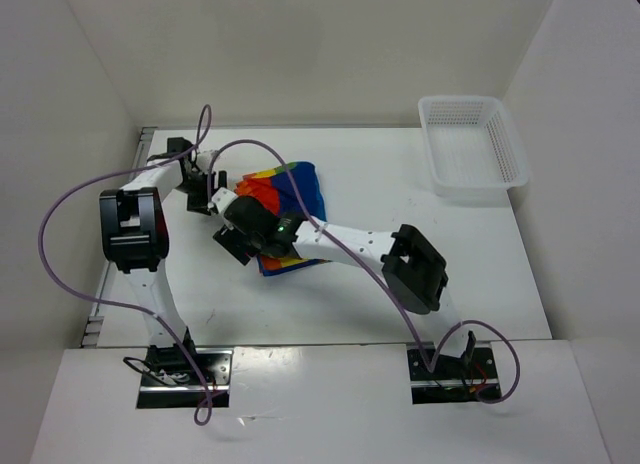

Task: Fold and stack the shorts
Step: Fold the shorts

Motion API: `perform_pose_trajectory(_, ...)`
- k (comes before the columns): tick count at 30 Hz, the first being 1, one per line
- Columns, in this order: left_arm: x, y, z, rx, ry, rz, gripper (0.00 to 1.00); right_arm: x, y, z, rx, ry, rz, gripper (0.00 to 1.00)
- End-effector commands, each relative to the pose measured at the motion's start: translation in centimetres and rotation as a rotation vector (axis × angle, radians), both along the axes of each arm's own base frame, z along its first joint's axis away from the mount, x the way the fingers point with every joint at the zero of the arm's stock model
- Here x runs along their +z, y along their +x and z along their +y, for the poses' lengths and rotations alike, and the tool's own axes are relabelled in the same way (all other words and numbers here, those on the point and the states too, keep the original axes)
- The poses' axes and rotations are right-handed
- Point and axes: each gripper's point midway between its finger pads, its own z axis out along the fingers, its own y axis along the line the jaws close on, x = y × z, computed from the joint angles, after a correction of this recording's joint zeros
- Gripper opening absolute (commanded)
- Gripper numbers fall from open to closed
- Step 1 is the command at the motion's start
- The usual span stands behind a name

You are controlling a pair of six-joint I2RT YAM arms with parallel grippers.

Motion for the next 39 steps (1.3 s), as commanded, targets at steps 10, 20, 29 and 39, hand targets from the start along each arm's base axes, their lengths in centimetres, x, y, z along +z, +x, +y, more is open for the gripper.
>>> perform_pose_trajectory(10, 13.5, 2.5, -0.9, -0.032, 0.038, -0.359, 0.77, 6.5, 1.3, -10.1, -0.29, 0.297, 0.042, 0.76)
perform_pose_trajectory(20, 7.5, -3.7, -6.2, -0.156, 0.019, -0.132, 0.69, -3.7, 1.4, -16.7, -0.545, 0.13, 0.17, 0.7)
perform_pose_trajectory(29, 1.9, -4.8, -8.4, -0.216, 0.038, -0.052, 0.76, -8.9, 1.0, -17.4, -0.581, 0.069, 0.253, 0.7)
perform_pose_trajectory(39, 0.1, -4.3, -9.7, -0.243, -0.036, -0.036, 0.32, -12.5, -0.7, -18.4, -0.616, 0.034, 0.367, 0.26)
